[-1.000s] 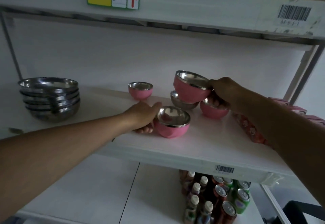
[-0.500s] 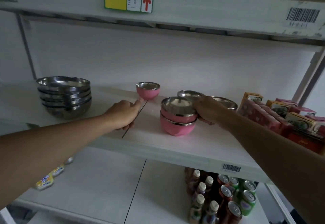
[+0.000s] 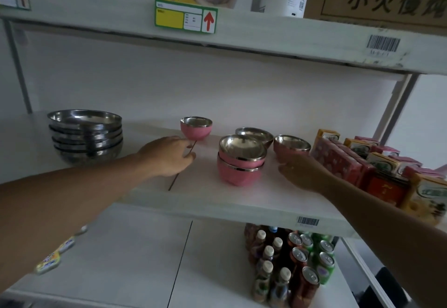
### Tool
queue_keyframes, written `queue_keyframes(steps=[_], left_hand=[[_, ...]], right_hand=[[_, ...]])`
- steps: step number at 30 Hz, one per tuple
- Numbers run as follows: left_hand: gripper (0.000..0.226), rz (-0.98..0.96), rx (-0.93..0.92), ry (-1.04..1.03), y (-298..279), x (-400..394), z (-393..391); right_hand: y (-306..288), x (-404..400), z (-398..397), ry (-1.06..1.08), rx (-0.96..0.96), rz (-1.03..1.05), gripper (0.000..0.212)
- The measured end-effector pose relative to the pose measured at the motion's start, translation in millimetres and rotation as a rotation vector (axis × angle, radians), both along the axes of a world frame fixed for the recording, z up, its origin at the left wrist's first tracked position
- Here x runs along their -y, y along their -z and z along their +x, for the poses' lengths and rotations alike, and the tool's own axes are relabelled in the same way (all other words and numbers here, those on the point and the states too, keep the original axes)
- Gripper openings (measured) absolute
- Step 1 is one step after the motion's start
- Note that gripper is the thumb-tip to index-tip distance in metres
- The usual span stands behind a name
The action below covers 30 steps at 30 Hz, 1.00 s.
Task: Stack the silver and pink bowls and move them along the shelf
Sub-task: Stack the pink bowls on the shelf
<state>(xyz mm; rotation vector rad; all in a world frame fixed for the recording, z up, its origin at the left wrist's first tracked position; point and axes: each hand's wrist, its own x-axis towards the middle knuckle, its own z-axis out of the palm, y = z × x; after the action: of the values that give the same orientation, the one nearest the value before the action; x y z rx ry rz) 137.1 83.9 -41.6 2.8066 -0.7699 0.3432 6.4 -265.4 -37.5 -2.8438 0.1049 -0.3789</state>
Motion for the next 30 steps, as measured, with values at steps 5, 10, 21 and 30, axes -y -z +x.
queue_keyframes(steps=[5,10,21,30], left_hand=[[0.057,-0.024,-0.098,0.038,11.3,0.5,-12.5],[0.061,-0.027,-0.105,0.037,12.4,-3.3,-40.4],[0.045,-0.007,-0.070,-0.075,-10.0,-14.3,-104.6],[0.042,0.040,0.026,-0.115,-2.2,-7.5,-116.7]], right_hand=[[20.1,-13.5,-23.6,0.164,-0.001,-0.049,0.039],[16.9,-27.4,-44.1,0.184,0.007,-0.063,0.041],[9.6,-19.7,-79.5,0.085,-0.001,-0.002,0.043],[14.3,-8.6,-90.3,0.084,0.016,0.036,0.042]])
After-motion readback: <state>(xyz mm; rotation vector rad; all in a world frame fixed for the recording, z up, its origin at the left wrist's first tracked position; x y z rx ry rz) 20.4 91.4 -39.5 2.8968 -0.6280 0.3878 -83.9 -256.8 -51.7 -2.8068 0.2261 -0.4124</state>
